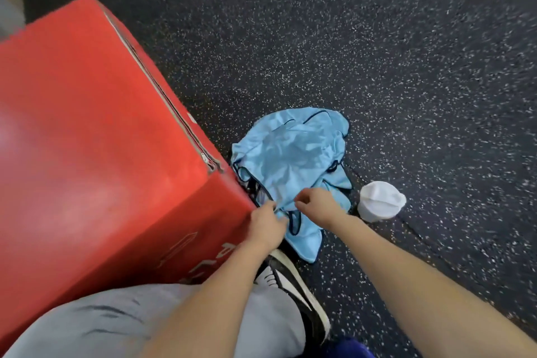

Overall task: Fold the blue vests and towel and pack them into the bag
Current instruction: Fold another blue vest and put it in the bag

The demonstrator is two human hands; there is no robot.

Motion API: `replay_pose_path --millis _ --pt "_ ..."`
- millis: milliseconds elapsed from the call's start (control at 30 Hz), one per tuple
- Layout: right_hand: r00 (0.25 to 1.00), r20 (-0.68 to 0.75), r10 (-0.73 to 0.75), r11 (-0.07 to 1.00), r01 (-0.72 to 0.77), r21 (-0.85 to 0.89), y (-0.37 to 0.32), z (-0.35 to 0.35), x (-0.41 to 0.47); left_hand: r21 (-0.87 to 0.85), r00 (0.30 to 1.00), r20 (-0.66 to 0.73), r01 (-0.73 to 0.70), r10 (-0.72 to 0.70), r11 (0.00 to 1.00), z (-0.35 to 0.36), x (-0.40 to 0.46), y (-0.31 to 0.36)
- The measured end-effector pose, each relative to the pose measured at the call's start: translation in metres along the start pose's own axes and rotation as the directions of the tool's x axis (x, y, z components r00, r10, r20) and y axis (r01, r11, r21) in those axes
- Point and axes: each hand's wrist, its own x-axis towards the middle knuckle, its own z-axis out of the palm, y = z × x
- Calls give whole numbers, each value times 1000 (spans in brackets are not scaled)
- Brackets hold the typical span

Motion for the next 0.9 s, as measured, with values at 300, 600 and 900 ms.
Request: replay_pose_path --millis 300,600,900 --pt "999 31 12 1000 -12 -6 -14 48 57 -37 991 51 122 -120 992 22 21 -42" --pt "991 -56 123 991 -126 -50 -12 71 69 -87 989 45 145 -142 986 25 32 -46" --pt "985 -168 46 977 -8 215 -19 23 31 -136 998 24 68 -65 988 4 10 -27"
